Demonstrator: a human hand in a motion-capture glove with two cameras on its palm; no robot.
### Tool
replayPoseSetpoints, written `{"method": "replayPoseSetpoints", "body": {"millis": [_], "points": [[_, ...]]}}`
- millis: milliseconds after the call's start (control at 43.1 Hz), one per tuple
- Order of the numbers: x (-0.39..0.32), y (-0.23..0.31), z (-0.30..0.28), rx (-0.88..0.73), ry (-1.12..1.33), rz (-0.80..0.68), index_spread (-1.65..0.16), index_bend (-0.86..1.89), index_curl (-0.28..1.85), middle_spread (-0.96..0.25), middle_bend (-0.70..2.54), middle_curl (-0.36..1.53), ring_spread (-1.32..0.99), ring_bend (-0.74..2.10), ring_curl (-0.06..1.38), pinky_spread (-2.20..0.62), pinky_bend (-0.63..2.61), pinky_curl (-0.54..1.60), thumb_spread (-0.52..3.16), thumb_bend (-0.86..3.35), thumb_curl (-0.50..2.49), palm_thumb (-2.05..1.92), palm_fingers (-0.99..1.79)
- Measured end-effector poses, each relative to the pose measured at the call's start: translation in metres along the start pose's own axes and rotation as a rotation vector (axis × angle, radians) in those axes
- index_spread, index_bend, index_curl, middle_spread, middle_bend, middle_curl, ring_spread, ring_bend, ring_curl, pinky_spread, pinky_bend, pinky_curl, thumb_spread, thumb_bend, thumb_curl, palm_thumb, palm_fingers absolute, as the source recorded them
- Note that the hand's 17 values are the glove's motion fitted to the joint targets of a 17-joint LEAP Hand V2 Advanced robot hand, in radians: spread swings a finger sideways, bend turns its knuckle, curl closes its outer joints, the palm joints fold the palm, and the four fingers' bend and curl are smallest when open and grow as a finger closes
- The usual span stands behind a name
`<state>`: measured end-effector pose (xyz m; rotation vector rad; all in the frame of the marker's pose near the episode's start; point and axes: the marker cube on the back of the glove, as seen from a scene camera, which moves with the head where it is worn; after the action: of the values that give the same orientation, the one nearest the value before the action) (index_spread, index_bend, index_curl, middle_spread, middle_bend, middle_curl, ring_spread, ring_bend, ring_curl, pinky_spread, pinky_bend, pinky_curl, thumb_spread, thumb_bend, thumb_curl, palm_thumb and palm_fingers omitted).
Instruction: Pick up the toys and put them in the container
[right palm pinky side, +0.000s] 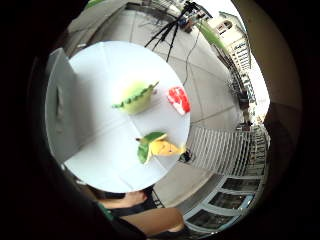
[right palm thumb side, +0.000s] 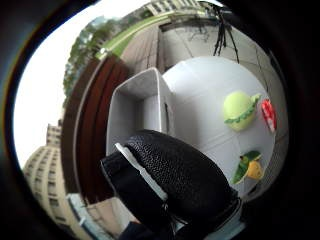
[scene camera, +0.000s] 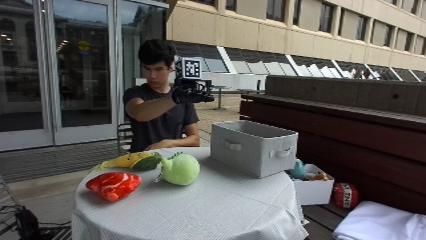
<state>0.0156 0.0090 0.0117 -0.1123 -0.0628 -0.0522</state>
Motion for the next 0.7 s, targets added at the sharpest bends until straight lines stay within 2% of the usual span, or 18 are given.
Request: {"method": "replayPoseSetpoints", "body": {"millis": [325,371,464,603,696], "points": [[0.070,0.045,0.010,-0.024,0.041,0.033,-0.23,0.21,0.31,-0.10,0.25,0.27,-0.28,0.17,0.12,-0.07,0.40,0.26,1.03,-0.11,0.02,-0.17,-0.03],[0.079,0.055,0.012,-0.035,0.047,0.079,-0.23,0.20,0.32,-0.10,0.24,0.28,-0.28,0.17,0.13,-0.07,0.39,0.26,1.03,-0.11,0.02,-0.17,-0.03],[0.094,0.077,0.017,-0.118,0.045,0.267,-0.23,0.19,0.33,-0.10,0.25,0.29,-0.29,0.18,0.14,-0.06,0.38,0.27,1.01,-0.12,0.03,-0.18,-0.02],[0.131,0.092,0.041,-0.089,0.020,0.192,-0.24,0.18,0.35,-0.11,0.25,0.31,-0.29,0.18,0.15,-0.05,0.37,0.28,0.98,-0.12,0.04,-0.17,-0.02],[0.153,0.099,0.064,-0.071,0.022,0.197,-0.24,0.18,0.36,-0.11,0.25,0.32,-0.29,0.18,0.16,-0.05,0.36,0.29,0.95,-0.12,0.05,-0.18,-0.01]]}}
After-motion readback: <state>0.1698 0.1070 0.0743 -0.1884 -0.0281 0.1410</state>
